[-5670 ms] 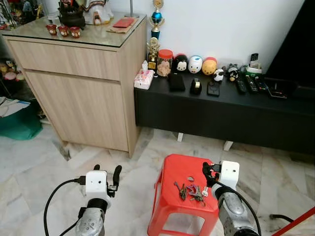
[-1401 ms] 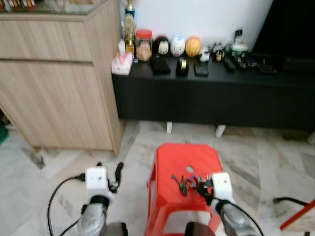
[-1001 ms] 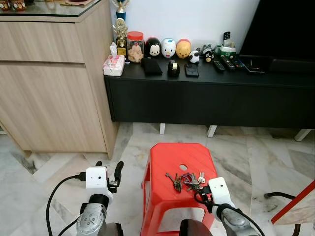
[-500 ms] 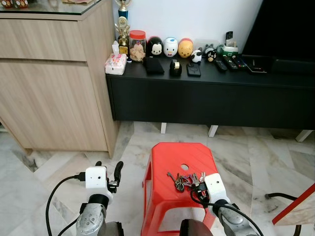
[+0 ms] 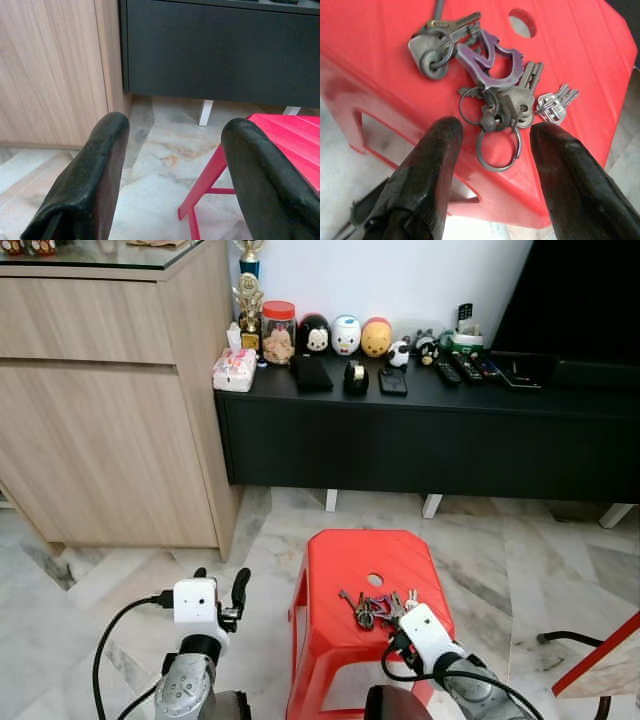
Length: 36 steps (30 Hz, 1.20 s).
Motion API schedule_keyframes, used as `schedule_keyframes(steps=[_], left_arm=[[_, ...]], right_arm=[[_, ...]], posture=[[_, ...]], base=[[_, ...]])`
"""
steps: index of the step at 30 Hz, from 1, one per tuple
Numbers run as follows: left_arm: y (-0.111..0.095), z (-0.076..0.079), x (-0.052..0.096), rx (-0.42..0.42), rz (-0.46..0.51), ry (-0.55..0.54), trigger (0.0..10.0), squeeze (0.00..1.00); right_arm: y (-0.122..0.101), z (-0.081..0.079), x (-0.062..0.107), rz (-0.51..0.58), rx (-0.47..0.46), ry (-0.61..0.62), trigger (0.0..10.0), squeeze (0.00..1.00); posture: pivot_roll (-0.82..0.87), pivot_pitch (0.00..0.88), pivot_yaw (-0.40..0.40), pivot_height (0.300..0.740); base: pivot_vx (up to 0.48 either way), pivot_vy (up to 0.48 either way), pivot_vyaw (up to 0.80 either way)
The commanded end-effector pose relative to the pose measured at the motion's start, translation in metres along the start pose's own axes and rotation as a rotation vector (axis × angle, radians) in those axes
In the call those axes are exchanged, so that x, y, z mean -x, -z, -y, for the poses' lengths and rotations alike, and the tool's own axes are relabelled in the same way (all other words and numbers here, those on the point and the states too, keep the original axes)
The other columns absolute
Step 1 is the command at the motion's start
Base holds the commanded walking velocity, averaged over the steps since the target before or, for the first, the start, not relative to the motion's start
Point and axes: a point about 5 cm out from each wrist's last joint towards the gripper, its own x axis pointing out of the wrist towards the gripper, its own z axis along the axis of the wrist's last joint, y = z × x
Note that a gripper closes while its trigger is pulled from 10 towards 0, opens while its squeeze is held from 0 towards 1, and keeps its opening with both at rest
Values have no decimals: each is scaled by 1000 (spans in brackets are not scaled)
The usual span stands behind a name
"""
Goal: Hang keys on a hook
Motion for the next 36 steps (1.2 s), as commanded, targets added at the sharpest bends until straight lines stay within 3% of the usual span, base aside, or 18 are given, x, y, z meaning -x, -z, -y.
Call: schedule_keyframes(steps=[1,15,23,28,29,30,32,36], left_arm=[[4,2,0,8,-19,9,10000,0],[5,2,1,4,-27,8,10000,0],[4,2,1,3,-24,7,10000,0],[3,1,3,2,-21,7,10000,0],[4,0,3,1,-22,6,10000,0],[4,0,3,1,-22,6,10000,0],[4,-1,4,-2,-24,3,10000,0],[4,-2,6,-4,-25,2,10000,0]], right_arm=[[1,5,0,-16,25,10,10000,0],[9,-6,1,-74,43,-18,10000,0],[10,-3,0,-91,-6,-3,10000,0],[0,5,-2,-31,-142,59,10000,0],[-7,10,-3,24,-231,81,10000,0],[-7,10,-3,24,-231,81,10000,0],[-19,15,-1,149,-353,117,10000,0],[-22,15,1,230,-409,128,10000,0]], posture=[[57,0,-103,604],[59,0,-99,604],[65,0,-96,604],[67,0,-95,604],[67,0,-95,604],[67,0,-95,604],[70,0,-93,604],[67,0,-91,604]], base=[[0,0,0],[0,0,0],[0,0,0],[0,0,0],[0,0,0],[0,0,0],[0,0,0],[0,0,0]])
